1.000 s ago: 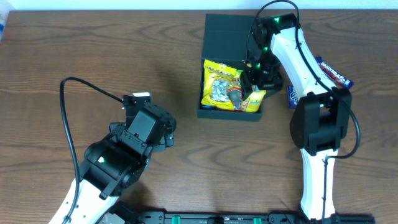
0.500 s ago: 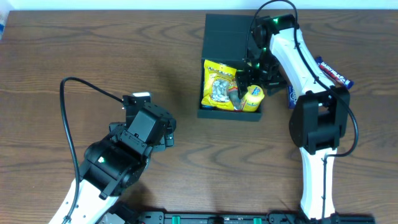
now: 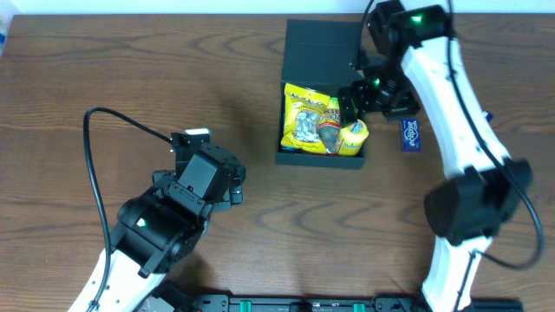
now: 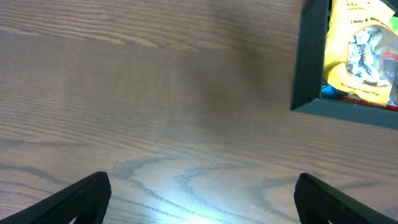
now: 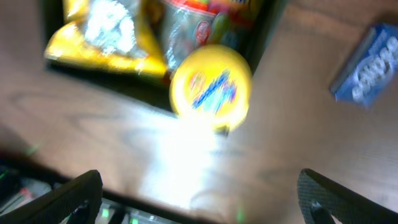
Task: Pack container
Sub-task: 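Lower the Mentos tube into the box and open the right gripper, then move the right gripper right to the blue Eclipse mints tin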
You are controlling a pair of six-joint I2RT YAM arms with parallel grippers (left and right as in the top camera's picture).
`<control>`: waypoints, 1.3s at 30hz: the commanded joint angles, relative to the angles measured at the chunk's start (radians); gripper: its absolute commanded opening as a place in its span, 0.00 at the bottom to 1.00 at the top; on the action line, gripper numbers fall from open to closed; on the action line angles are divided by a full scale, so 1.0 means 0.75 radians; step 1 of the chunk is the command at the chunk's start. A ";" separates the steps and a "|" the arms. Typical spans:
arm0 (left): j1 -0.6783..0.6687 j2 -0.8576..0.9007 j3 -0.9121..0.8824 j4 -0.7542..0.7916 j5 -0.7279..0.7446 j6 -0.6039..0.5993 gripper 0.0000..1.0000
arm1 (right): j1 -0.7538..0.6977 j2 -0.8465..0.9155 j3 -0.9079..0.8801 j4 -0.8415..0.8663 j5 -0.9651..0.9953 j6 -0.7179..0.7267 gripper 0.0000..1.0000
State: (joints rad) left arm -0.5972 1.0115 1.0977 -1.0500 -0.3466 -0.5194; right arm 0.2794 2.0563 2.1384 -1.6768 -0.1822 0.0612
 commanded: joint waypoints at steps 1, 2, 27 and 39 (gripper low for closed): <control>0.003 -0.005 -0.004 -0.005 -0.015 0.014 0.95 | 0.096 -0.068 0.006 -0.025 -0.001 0.060 0.99; 0.003 -0.005 -0.004 -0.005 -0.015 0.014 0.95 | 0.132 -0.083 -0.002 -0.028 -0.001 0.063 0.99; 0.003 -0.005 -0.004 -0.005 -0.015 0.014 0.95 | 0.272 -0.214 -0.745 0.603 0.165 0.248 0.99; 0.003 -0.005 -0.004 -0.005 -0.015 0.014 0.95 | 0.193 -0.211 -0.778 0.787 0.163 0.248 0.99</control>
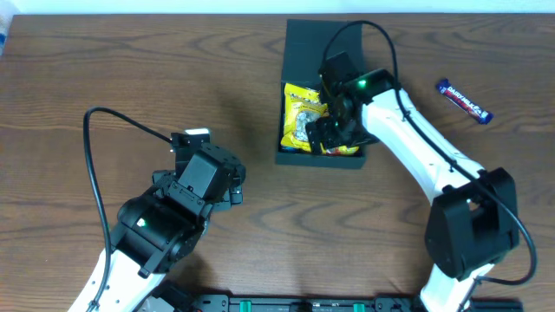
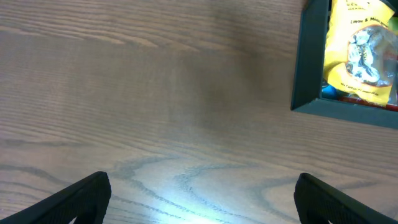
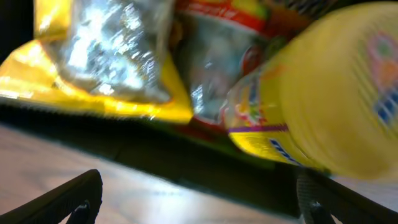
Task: Pack container
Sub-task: 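Move the right gripper right to the blue Eclipse mints tin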
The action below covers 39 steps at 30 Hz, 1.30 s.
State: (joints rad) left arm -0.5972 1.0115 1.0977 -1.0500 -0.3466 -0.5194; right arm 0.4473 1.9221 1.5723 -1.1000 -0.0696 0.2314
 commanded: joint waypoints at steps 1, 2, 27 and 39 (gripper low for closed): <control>0.003 -0.005 -0.004 -0.005 -0.015 0.014 0.95 | -0.038 -0.032 -0.027 0.027 0.013 0.020 0.99; 0.003 -0.005 -0.004 -0.005 -0.015 0.014 0.95 | -0.043 -0.032 -0.033 0.041 0.013 0.020 0.99; 0.003 -0.005 -0.004 -0.005 -0.015 0.014 0.95 | -0.066 -0.578 -0.154 -0.004 0.210 0.070 0.99; 0.003 -0.005 -0.004 -0.005 -0.015 0.014 0.95 | -0.409 -0.959 -0.695 0.073 0.212 0.150 0.99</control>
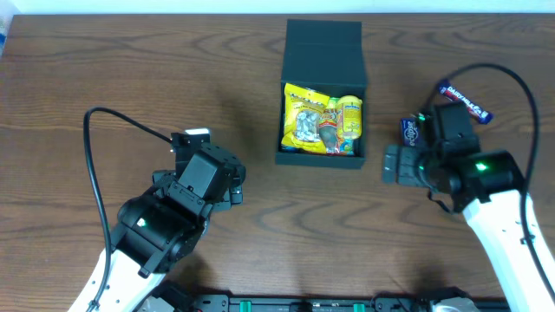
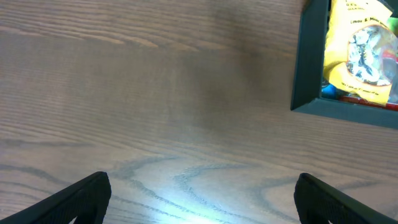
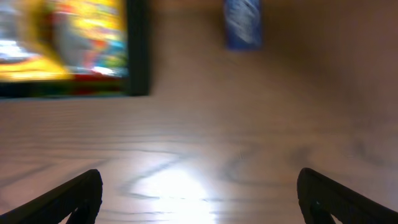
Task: Pack container
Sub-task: 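Move the right gripper right to the blue Eclipse mints tin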
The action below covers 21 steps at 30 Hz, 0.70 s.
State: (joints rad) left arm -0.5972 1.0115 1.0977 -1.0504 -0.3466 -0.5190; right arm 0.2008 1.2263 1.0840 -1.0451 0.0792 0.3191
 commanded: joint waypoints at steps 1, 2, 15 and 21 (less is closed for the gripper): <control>0.003 -0.005 -0.004 -0.005 -0.015 0.014 0.95 | -0.120 -0.030 -0.055 -0.014 0.013 0.033 0.99; 0.003 -0.005 -0.004 -0.005 -0.015 0.014 0.95 | -0.148 -0.026 -0.062 -0.026 0.014 0.033 0.99; 0.003 -0.005 -0.004 -0.005 -0.015 0.014 0.95 | -0.357 0.238 -0.064 0.146 0.008 -0.117 0.99; 0.003 -0.005 -0.004 -0.005 -0.015 0.014 0.95 | -0.362 0.515 -0.017 0.302 -0.002 -0.210 0.99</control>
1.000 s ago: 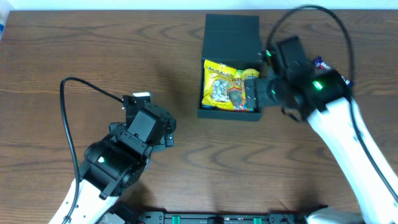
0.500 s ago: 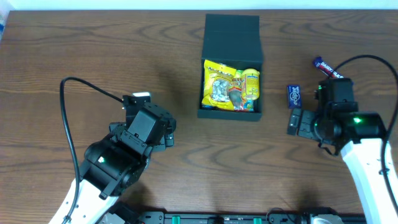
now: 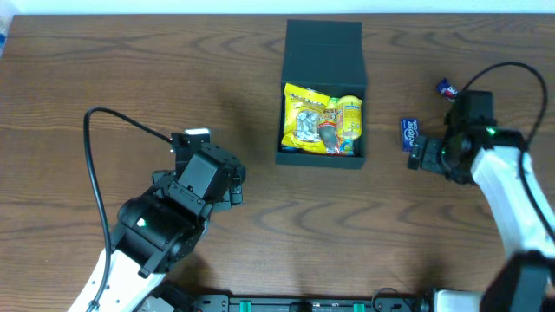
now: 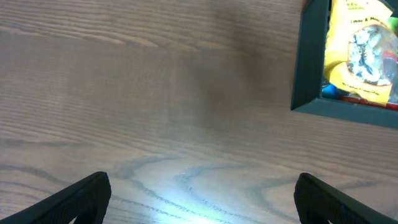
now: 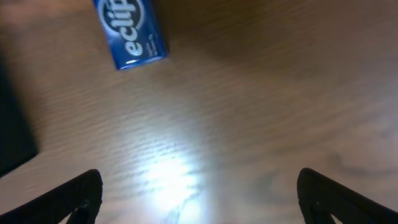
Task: Pack container
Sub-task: 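Move the right gripper right to the blue Eclipse mints tin, then lower the right gripper and grasp the Eclipse tin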
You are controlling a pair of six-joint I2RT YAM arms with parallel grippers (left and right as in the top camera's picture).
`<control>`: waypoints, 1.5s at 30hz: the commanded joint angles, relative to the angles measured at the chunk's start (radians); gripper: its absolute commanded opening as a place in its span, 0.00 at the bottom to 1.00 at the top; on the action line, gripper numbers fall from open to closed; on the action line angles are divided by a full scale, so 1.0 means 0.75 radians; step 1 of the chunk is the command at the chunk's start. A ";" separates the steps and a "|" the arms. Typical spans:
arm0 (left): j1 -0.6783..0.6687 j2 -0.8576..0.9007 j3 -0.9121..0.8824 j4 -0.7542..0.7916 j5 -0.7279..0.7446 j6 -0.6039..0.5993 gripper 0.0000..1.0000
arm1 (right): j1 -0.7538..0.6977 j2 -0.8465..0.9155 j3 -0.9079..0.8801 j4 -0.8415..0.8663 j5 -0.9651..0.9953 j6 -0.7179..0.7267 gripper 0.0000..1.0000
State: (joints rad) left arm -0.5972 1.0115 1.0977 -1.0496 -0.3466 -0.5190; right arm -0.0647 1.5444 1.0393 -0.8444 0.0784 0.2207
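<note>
The black box [image 3: 323, 39] stands open at the table's far middle, its lid folded back. Inside lie a yellow snack bag [image 3: 303, 117], a clear-windowed packet [image 3: 329, 134] and a yellow tube [image 3: 350, 115] along the right side. A blue Eclipse gum pack [image 3: 409, 133] lies on the table right of the box, also in the right wrist view [image 5: 130, 31]. My right gripper [image 5: 199, 199] hovers just in front of the gum pack, open and holding nothing. My left gripper [image 4: 202, 199] is open over bare wood, left of the box's corner [image 4: 305, 74].
A candy bar [image 3: 447, 87] lies at the far right, partly hidden behind my right arm. The left arm's cable [image 3: 95, 156] loops over the left side of the table. The box's dark edge [image 5: 12, 130] shows at the left of the right wrist view.
My right gripper has moved further right from the box's front-right, and the gum pack now sits close in its wrist view. The left arm and the box contents are unchanged.
My right gripper was open over the box's front-right corner, where the yellow tube stood on end. Then it was low over the contents. Later it was clear of the box, with the tube lying inside along the right, and now it is by the gum pack.
</note>
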 commanded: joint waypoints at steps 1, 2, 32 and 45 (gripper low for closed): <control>0.003 -0.005 -0.004 -0.006 -0.015 0.014 0.95 | -0.007 0.124 0.052 0.057 -0.002 -0.095 0.99; 0.003 -0.005 -0.004 -0.006 -0.015 0.014 0.95 | -0.007 0.159 0.063 0.082 -0.011 -0.124 0.99; 0.003 -0.005 -0.004 -0.006 -0.015 0.014 0.95 | 0.129 0.664 0.463 0.139 -0.077 -0.306 0.99; 0.003 -0.005 -0.004 -0.006 -0.015 0.014 0.95 | 0.140 0.692 0.463 0.133 -0.039 -0.301 0.99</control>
State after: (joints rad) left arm -0.5972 1.0115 1.0977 -1.0500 -0.3466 -0.5190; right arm 0.0322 2.0510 1.3739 -0.7395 0.0265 0.0093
